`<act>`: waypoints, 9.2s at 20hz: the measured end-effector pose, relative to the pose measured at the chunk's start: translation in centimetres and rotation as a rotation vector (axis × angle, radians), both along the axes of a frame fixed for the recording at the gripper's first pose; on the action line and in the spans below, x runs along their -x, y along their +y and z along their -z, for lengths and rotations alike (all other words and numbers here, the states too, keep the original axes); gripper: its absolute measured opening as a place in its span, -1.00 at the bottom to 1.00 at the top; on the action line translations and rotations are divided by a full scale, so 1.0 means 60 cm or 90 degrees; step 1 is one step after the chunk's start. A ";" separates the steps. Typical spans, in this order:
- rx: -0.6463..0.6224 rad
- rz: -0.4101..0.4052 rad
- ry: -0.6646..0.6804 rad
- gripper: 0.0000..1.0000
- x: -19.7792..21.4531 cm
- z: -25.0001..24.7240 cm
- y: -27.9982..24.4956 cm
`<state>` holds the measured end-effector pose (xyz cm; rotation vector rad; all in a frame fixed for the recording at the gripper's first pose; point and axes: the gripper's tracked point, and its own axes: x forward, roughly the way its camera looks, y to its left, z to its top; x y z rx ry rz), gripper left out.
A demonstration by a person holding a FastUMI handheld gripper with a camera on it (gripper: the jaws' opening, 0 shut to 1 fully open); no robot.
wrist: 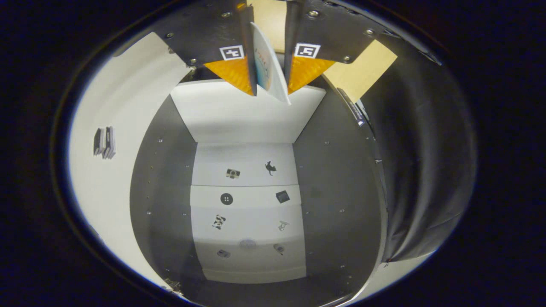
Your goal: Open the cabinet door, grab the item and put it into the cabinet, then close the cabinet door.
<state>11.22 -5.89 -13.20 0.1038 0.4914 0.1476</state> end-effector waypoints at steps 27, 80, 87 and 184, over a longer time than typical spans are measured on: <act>0.123 0.029 0.269 -0.43 -0.160 0.149 -0.058; 0.097 0.157 -0.151 -0.24 0.349 -0.166 -0.135; 0.103 0.283 -0.128 -0.24 0.468 -0.138 -0.226; -0.097 -0.089 -0.144 1.00 0.201 -0.116 0.073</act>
